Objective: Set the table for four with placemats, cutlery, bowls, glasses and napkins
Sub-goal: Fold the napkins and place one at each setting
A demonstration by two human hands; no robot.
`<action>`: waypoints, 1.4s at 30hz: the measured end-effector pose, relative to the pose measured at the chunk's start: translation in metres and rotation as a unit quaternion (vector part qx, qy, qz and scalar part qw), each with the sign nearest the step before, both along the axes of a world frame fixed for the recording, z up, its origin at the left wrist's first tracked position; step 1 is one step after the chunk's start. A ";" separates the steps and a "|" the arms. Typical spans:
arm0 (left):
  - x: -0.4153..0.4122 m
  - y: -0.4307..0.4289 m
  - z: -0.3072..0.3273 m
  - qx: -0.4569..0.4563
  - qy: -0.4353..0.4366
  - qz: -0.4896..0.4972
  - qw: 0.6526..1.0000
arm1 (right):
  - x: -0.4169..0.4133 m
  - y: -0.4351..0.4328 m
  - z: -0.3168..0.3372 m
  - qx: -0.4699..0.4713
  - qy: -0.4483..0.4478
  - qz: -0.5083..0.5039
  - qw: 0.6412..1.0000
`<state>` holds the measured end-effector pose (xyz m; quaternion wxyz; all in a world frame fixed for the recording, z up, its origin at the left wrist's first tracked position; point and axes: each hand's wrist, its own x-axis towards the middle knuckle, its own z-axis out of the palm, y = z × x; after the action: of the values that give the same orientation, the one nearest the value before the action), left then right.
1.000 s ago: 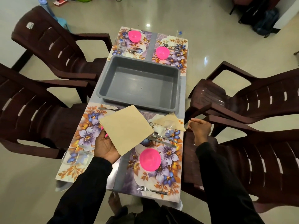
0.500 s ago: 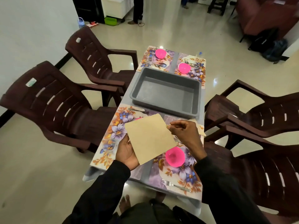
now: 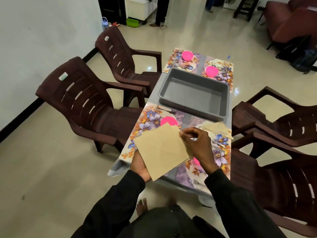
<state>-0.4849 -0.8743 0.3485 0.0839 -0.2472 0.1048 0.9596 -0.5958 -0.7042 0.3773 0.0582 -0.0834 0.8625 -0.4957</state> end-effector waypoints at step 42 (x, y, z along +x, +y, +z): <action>0.053 -0.073 0.004 -0.068 -0.023 -0.008 0.997 | 0.075 -0.072 0.011 0.010 0.269 0.195 0.943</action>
<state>-0.4319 -0.9476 0.3522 0.0770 -0.2731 0.1701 0.9437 -0.5211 -0.7761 0.3885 -0.0792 -0.3799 0.8178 -0.4250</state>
